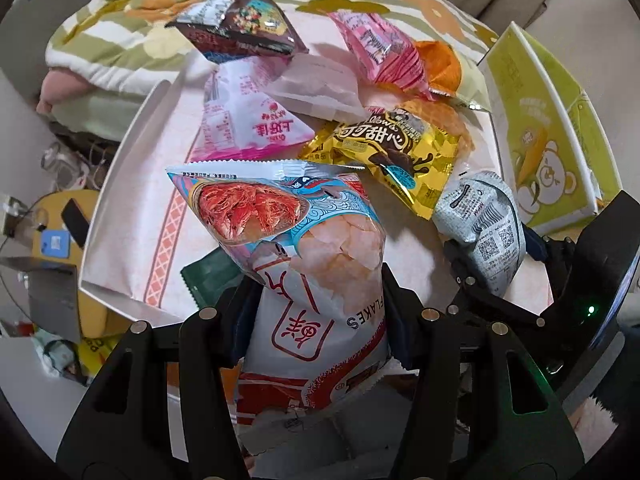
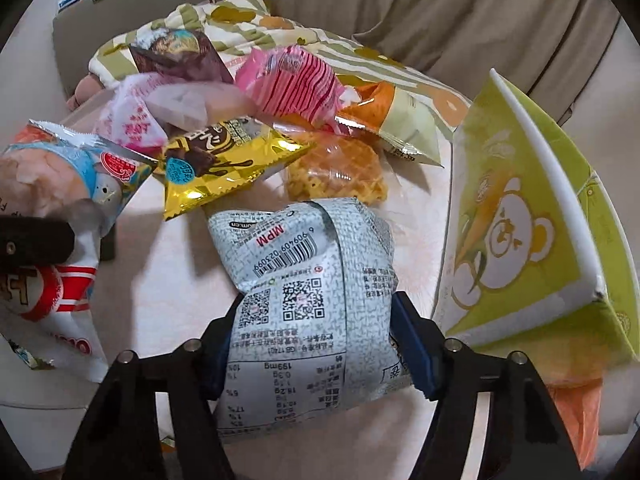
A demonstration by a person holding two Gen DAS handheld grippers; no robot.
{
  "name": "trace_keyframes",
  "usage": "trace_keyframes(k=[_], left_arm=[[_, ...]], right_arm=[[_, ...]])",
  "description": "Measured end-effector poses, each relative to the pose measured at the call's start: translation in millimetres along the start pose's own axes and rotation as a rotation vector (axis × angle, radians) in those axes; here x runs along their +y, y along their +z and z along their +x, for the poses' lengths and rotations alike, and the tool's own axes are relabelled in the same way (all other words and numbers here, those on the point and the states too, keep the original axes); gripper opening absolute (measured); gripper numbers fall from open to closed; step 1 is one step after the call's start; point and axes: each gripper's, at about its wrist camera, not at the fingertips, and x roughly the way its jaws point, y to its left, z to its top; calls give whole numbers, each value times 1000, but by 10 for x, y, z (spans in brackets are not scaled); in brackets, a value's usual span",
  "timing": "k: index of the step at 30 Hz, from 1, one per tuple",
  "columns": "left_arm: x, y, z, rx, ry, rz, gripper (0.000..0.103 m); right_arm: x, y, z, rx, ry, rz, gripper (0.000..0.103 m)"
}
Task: Organize snacks
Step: 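Grasp the blue-white flakes bag with left tool while right tool grasps grey MPM bag, then carry both bags into the yellow box and open both tools to release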
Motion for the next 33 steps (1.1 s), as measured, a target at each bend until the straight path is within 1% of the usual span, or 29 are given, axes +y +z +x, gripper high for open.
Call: trace_keyframes(k=[5,8,11,16,19,22,25,29,33], left_arm=[[5,-51,-230,-42,-11,16,51],[-5,-60,-369,-69,-18,32,51],[-15,-37,-525,-102,-41,38,51],[-163,101,-877,-192,-87,78,51],[-269,205,-1045,-238,-111,100,51],[-442,358,-1179,-274,-135,128,51],[-669,508,-1255,-301,-154,161,51],[-1036,705,-1270,-324,-177,201,51],[-1478,905,-1188,-328,-203,230,51]], right_arm=[[-30,-9,-216,-32,-6,24,62],[-55,6,-456,-62,-12,37,62],[-75,44,-687,-88,-17,46,62],[-197,155,-1148,-153,-39,80,62],[-322,245,-1432,-204,-70,100,62],[-504,325,-1638,-246,-98,129,62],[-727,402,-1758,-276,-126,159,62],[-1077,489,-1797,-305,-159,186,62],[-1421,537,-1739,-307,-170,209,62]])
